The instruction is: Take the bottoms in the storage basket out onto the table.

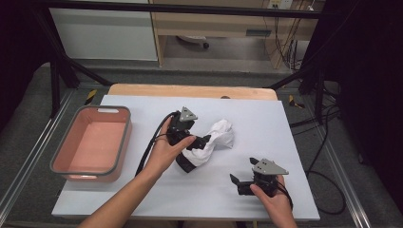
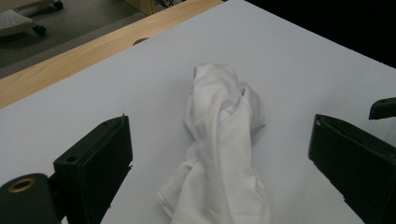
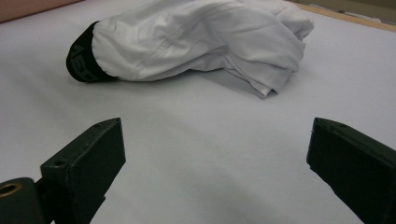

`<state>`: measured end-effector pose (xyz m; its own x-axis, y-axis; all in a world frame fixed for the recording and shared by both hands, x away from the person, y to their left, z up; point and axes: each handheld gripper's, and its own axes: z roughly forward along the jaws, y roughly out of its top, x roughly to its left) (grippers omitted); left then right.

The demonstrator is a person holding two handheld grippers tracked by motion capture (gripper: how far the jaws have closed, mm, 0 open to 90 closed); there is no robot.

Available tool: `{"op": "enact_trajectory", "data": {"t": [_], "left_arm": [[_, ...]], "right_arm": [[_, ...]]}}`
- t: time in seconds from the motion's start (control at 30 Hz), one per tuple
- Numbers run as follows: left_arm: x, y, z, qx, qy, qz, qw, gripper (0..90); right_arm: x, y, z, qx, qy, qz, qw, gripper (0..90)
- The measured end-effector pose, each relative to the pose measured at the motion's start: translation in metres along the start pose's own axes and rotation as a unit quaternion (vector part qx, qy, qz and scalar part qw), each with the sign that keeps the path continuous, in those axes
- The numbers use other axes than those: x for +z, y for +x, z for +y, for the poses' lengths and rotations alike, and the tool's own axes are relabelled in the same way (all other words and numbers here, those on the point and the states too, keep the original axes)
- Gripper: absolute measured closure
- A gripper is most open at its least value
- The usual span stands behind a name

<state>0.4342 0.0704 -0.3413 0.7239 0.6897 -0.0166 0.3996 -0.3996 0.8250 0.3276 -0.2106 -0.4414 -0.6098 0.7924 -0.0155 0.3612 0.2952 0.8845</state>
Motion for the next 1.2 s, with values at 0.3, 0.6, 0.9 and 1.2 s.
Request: {"op": "enact_trajectory", "data": {"t": [0.3, 0.6, 0.9, 1.2], "left_arm": [[-0.019, 0.01, 0.002, -0.013, -0.011, -0.001, 0.9998, 6.0], [-0.031, 0.02, 0.001, -0.025, -0.02, 0.007, 0.9995, 6.0], [-0.043, 0.023, 0.003, -0.014, -0.021, 0.018, 0.9995, 6.0], [-0.059, 0.035, -0.001, -0.025, -0.033, 0.031, 0.9987, 6.0]], "right_arm": [[-0.003, -0.005, -0.001, 0.013, 0.002, -0.008, 0.9999, 5.3], [-0.001, -0.005, -0.002, 0.011, 0.003, -0.002, 0.9999, 5.9], [-0.001, -0.001, 0.0, 0.006, -0.006, 0.009, 0.9999, 5.1], [-0.001, -0.003, -0.001, 0.01, -0.002, 0.011, 0.9999, 6.1]]}}
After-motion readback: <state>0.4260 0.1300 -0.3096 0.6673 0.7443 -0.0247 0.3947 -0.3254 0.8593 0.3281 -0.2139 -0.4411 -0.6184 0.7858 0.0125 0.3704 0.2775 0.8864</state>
